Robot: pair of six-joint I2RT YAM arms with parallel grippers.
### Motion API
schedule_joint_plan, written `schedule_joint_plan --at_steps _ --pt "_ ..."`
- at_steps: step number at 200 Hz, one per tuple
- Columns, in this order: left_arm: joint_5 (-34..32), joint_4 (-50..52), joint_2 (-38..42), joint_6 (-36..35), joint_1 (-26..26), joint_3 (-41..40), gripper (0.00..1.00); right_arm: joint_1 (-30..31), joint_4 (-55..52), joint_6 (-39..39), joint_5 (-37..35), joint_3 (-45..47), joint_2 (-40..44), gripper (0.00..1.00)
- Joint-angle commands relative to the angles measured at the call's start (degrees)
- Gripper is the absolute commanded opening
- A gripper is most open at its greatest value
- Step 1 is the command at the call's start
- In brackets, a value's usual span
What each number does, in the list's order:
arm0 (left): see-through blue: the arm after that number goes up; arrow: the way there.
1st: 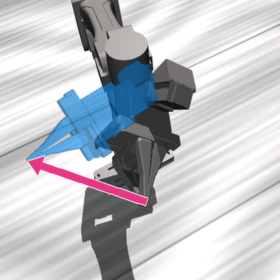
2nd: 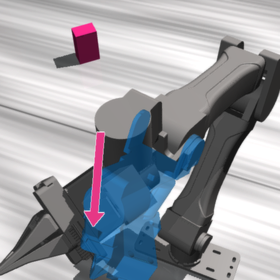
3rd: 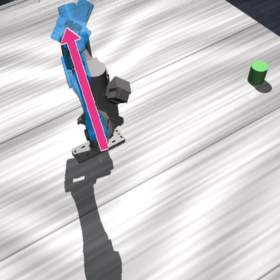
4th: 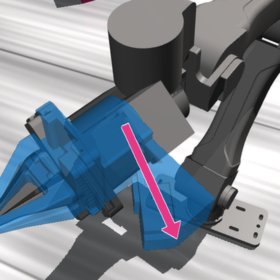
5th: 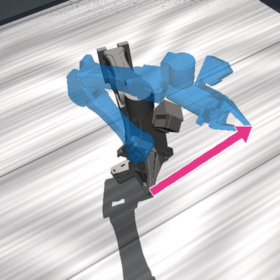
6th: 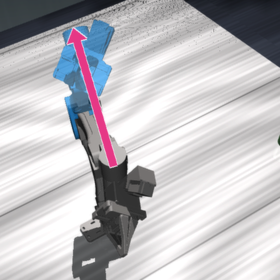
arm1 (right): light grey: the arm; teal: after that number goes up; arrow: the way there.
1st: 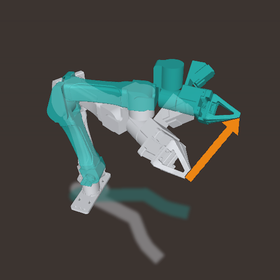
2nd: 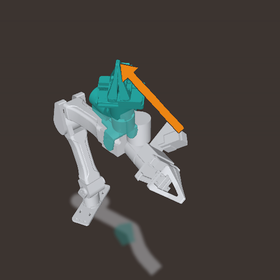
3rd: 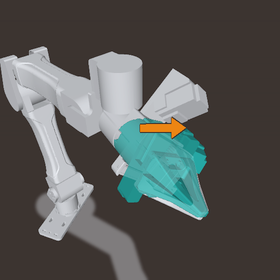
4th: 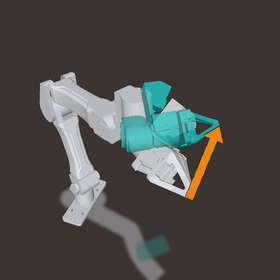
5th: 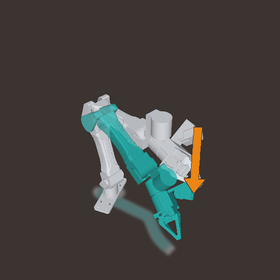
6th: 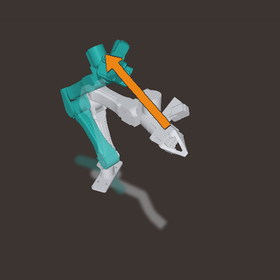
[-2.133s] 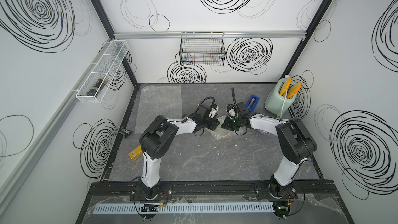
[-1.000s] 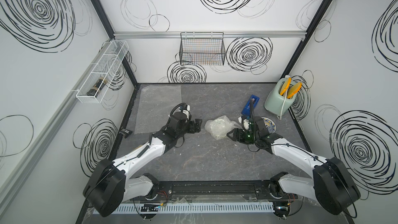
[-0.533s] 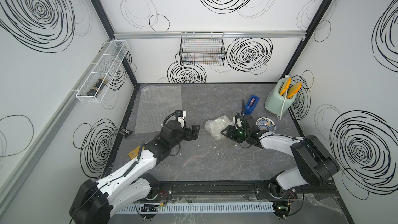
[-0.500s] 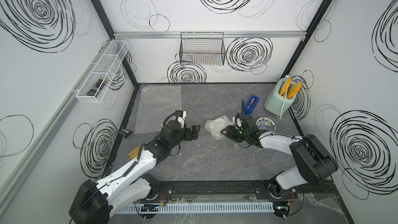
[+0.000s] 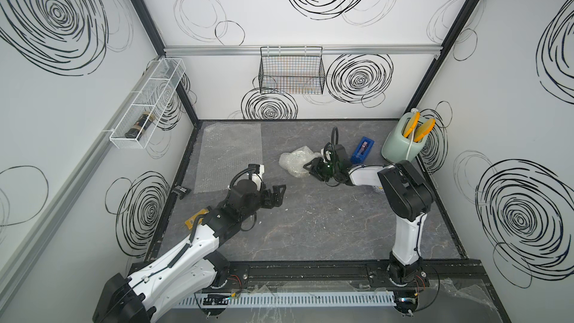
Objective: Wrap bowls in bubble wrap
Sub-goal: Move the bubble-wrapped bowl to the center of the board, then move the bubble wrap to the center of the board.
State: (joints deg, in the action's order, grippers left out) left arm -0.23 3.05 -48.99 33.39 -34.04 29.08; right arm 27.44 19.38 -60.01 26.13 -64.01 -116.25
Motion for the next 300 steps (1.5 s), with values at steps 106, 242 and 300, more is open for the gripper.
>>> schedule_joint_plan --at_steps 106,242,300 --pt "-2.99 -7.41 -7.62 5.64 10.33 -0.74 0.96 -2.04 -4.31 5.42 1.58 -12.26 -2.58 0.6" --pt "-12.26 2.7 -59.91 3.36 18.24 31.54 0.77 -12.34 -14.27 19.75 0.39 33.26 57.26 0.63" --pt "-13.75 8.1 -62.86 1.62 16.15 32.97 0.51 -13.5 -14.82 19.41 0.94 34.49 60.89 0.63"
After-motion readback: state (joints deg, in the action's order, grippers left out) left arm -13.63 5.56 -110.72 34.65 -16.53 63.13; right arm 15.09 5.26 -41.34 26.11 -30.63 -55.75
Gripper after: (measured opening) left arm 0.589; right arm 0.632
